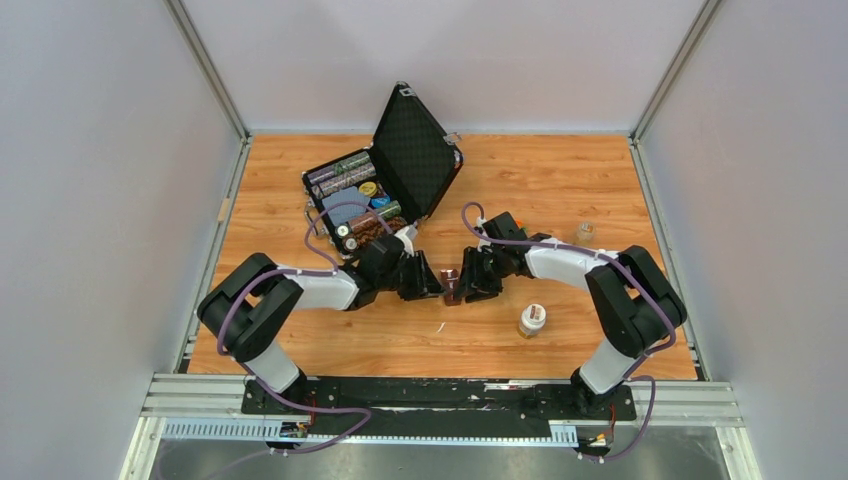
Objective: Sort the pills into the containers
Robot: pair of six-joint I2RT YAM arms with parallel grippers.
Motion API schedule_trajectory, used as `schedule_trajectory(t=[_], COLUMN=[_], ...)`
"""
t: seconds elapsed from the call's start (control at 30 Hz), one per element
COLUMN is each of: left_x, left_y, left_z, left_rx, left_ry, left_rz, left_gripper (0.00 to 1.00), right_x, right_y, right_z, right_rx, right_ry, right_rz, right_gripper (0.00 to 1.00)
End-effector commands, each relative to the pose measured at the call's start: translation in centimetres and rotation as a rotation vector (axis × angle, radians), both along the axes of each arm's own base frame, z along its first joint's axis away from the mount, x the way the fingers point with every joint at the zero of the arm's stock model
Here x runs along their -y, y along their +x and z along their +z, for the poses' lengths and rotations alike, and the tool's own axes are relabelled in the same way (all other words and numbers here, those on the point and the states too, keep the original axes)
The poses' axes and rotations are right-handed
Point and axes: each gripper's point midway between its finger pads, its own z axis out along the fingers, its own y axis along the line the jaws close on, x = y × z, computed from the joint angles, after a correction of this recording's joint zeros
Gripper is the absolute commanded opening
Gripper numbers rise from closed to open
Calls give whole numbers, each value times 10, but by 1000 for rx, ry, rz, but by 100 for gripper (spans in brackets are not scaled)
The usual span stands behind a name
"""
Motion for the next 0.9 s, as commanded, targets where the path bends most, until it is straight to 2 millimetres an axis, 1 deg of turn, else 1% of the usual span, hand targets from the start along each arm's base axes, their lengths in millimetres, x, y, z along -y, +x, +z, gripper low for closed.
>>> schedule_trajectory(t=[0.0,0.1,0.27,0.3,0.4,0.5,0.63,0.7,0.77,0.83,0.87], left_x=[8,10,11,9,8,1,-7,-7,-6,-3,-1], left_y=[-2,-4,-2,-3,-3,-5,-7,-7,-4,-1,2], left_z=[11,4,0,-4,-11,-22,-29,-27,-20,-9,-3], left_rx=[90,66,51,41,32,5,-19,-15,3,21,32], left_ry=[-17,-12,-6,8,32,81,112,114,111,104,103], left_rz=[-75,-78,-64,-64,-69,-51,-27,-24,-27,-31,-32], left_gripper=[37,36,32,30,28,23,19,19,20,22,24], right_x=[5,5,4,3,2,2,3,2,1,-2,-4], right_y=[6,5,5,6,7,7,5,6,7,11,15], right_z=[-14,-14,-14,-13,-13,-14,-15,-14,-10,0,8], right_rx=[8,2,-4,-5,-5,-9,-18,-17,-6,13,30], right_ry=[-56,-56,-47,-44,-42,-43,-44,-40,-32,-19,-10], right_rz=[-38,-46,-55,-61,-65,-67,-72,-71,-70,-70,-70], right_gripper=[37,37,36,36,36,36,36,36,36,37,37])
